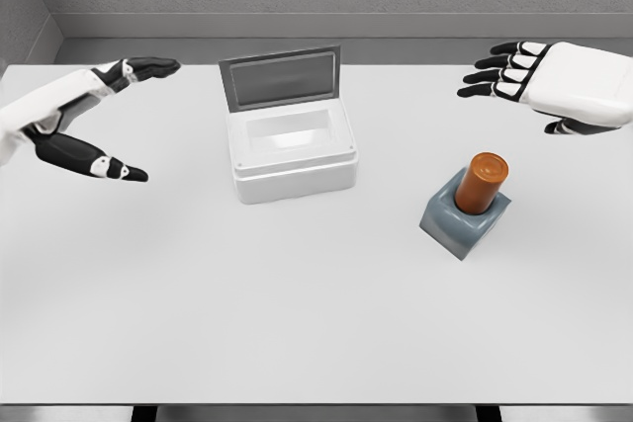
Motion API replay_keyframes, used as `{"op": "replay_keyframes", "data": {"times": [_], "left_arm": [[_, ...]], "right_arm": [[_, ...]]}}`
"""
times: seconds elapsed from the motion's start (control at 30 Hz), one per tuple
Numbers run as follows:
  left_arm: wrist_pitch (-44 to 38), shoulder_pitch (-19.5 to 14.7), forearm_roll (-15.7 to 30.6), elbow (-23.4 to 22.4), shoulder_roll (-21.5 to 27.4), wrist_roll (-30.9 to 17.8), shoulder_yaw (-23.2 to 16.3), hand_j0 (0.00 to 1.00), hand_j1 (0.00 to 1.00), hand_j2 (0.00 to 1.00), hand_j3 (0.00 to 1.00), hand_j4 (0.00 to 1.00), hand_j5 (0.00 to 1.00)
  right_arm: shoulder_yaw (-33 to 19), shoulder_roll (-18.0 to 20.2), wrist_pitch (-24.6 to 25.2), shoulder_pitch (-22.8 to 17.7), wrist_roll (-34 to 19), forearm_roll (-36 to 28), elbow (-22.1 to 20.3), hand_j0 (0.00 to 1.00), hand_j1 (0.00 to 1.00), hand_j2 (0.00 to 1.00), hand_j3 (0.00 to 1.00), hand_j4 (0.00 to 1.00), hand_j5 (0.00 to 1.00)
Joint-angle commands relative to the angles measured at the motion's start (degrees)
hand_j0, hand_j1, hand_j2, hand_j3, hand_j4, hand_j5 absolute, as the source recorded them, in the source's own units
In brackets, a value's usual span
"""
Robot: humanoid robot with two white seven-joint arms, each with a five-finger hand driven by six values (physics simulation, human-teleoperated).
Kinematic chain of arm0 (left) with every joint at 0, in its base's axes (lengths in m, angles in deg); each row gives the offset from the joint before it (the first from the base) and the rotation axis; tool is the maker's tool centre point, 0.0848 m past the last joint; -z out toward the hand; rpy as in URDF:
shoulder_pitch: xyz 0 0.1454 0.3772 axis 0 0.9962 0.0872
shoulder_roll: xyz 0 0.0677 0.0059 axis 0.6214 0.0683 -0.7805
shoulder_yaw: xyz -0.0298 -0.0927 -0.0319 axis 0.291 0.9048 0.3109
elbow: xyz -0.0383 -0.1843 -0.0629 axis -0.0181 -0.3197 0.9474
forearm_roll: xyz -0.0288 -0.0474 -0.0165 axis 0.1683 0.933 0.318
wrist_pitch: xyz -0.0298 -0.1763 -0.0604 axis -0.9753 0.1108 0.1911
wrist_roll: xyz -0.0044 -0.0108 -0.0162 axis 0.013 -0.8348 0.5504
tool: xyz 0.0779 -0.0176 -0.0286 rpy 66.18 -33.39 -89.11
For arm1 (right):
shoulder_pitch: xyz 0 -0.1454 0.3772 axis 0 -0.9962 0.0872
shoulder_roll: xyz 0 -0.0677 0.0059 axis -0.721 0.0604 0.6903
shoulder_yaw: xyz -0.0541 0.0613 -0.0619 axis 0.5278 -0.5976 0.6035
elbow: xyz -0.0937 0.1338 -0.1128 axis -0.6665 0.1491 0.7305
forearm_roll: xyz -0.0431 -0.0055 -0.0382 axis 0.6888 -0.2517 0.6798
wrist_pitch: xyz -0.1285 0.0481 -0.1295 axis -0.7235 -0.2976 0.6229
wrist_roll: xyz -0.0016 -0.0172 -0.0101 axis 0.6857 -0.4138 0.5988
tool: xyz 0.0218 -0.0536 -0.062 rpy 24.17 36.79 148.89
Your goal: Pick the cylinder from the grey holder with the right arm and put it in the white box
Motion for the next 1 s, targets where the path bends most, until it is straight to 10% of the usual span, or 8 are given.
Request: {"op": "replay_keyframes", "data": {"times": [0.0,0.2,0.33,0.5,0.97], "left_arm": [[-5.20,0.00,6.48,-0.14,0.08,-1.58,-0.07,1.00,1.00,1.00,1.00,1.00,1.00],[2.10,0.26,-0.73,-0.05,0.08,-1.58,-0.15,1.00,1.00,1.00,1.00,1.00,1.00],[-9.41,-0.35,8.06,-0.14,-0.89,-1.58,-0.15,1.00,1.00,1.00,1.00,1.00,1.00],[-17.50,-0.88,12.80,-1.46,-3.88,-1.58,-0.15,1.00,1.00,1.00,1.00,1.00,1.00],[-18.64,-2.81,12.63,-9.28,-6.95,-1.58,-0.24,1.00,1.00,1.00,1.00,1.00,1.00]], "right_arm": [[0.01,0.14,0.09,0.00,-0.03,-0.12,-0.01,1.00,1.00,1.00,1.00,1.00,1.00],[2.56,2.69,0.09,0.26,0.24,-1.00,-0.01,1.00,1.00,1.00,1.00,1.00,1.00],[2.65,2.61,0.09,0.88,-0.11,-0.21,-0.36,1.00,1.00,1.00,1.00,1.00,1.00],[2.56,0.50,0.09,4.22,-16.81,-6.19,3.60,1.00,1.00,1.00,1.00,1.00,1.00],[8.45,-2.23,0.09,5.54,-16.92,-2.67,-3.26,1.00,1.00,1.00,1.00,1.00,1.00]]}}
